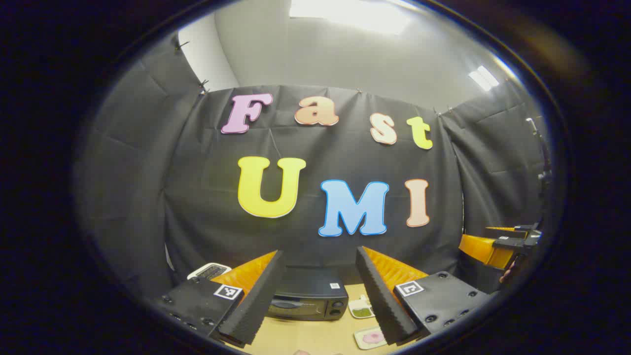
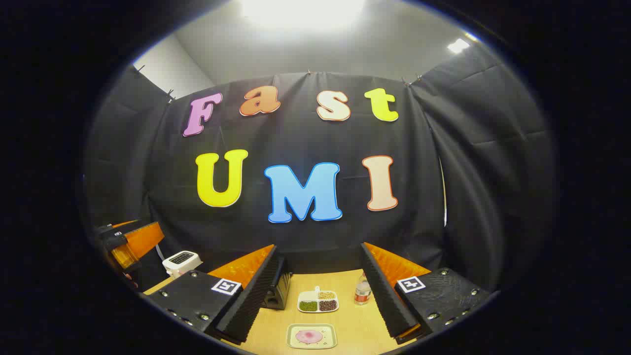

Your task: Open the electric oven with the left hand, put the food in, and close the electric oven.

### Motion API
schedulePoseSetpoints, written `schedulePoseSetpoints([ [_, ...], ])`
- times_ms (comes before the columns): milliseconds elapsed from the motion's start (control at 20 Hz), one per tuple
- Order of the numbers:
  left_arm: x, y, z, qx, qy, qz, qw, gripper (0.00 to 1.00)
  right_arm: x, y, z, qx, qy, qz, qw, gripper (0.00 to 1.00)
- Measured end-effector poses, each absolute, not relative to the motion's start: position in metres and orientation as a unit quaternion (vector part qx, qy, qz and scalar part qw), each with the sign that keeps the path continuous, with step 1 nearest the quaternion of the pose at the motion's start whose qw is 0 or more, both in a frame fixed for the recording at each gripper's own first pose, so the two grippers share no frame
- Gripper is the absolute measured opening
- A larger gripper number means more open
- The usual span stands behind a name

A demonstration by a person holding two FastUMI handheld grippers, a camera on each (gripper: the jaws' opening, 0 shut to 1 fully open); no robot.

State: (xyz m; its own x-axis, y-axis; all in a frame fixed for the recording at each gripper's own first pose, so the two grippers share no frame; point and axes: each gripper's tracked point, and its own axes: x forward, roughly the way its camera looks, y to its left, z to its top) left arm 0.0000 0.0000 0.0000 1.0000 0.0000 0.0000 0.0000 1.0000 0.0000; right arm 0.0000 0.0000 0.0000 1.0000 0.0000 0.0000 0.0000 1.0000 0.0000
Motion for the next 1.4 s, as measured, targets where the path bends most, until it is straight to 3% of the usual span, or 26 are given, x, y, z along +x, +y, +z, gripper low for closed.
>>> schedulePoseSetpoints([
  [900, 0.027, 0.034, -0.027, -0.006, 0.012, 0.028, 1.0, 1.0, 0.02, -0.01, -0.024, 0.014, -0.007, -0.001, 1.0, 1.0],
  [1400, 0.108, 0.066, -0.123, 0.012, 0.113, -0.005, 0.993, 1.0, 0.018, -0.015, -0.022, -0.01, -0.007, -0.019, 1.0, 1.0],
])
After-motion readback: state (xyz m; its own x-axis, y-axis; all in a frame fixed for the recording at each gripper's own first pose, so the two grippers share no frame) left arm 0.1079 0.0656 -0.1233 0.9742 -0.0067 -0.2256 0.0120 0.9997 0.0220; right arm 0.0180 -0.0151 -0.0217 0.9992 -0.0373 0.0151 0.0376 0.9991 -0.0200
